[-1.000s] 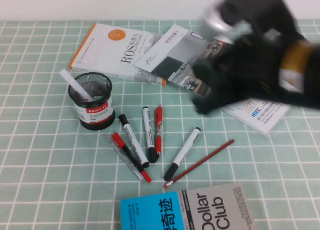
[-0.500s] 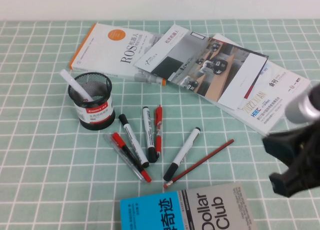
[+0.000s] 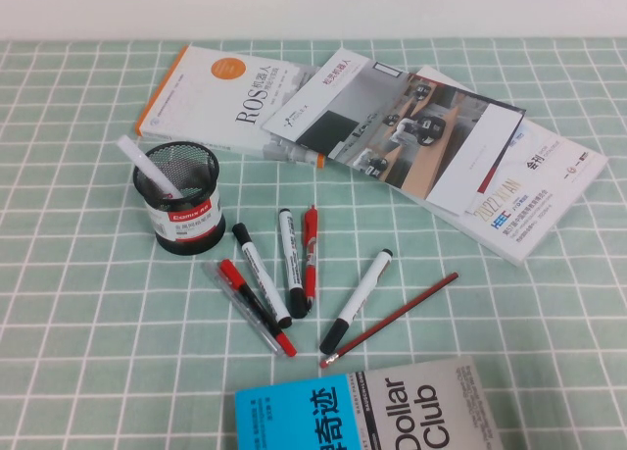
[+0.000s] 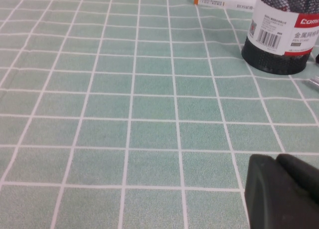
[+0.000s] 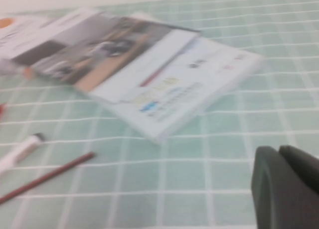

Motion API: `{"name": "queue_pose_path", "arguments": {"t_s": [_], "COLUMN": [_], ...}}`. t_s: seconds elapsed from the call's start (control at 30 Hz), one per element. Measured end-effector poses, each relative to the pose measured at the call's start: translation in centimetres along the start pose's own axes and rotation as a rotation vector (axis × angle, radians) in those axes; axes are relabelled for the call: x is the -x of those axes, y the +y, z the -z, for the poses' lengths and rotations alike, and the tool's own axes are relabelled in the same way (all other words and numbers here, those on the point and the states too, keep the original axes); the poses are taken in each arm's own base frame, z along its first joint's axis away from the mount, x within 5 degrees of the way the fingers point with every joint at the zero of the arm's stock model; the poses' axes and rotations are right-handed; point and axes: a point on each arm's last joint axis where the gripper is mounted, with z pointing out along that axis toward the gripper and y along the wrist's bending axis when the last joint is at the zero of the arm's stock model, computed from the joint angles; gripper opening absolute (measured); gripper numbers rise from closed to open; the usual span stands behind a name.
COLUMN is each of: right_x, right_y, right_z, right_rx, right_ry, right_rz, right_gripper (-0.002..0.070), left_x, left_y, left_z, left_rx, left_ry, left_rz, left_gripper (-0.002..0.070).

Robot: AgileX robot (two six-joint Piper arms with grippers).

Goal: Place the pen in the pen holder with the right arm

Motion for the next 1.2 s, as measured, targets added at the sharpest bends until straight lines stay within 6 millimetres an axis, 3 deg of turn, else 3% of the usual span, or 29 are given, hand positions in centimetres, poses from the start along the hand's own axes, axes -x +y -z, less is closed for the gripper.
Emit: {"name": "queue_pose_path", "arguments": {"t_s": [0.23, 0.57, 1.07, 1.2], "right_x": [-3.7, -3.9, -4.9, -5.7], "right_y": [-1.1, -1.4, -1.6, -1.1], "right_z": [2.2, 4.0, 3.9, 3.8], "right_rx": [-0.073, -0.109, -0.129, -0.083], "right_ry": [-0.094, -0.2, -0.093, -0.003], "right_rz": [-0.019, -0.026, -0.018, 0.089], "right_gripper": [-0.0019, -0.0019, -0.0019, -0.0019], "left_x": [0.0, 0.0, 0.0, 0.0], "left_y": [0.0, 0.0, 0.0, 0.0], "left_z": [0.0, 0.0, 0.0, 0.0], "left_rx": [0.0, 0.0, 0.0, 0.0], "left_ry": [0.0, 0.0, 0.0, 0.0], "left_rz": [0.0, 0.0, 0.0, 0.0], "left_gripper": [-0.0006, -0.0006, -0.0006, -0.0006]}}
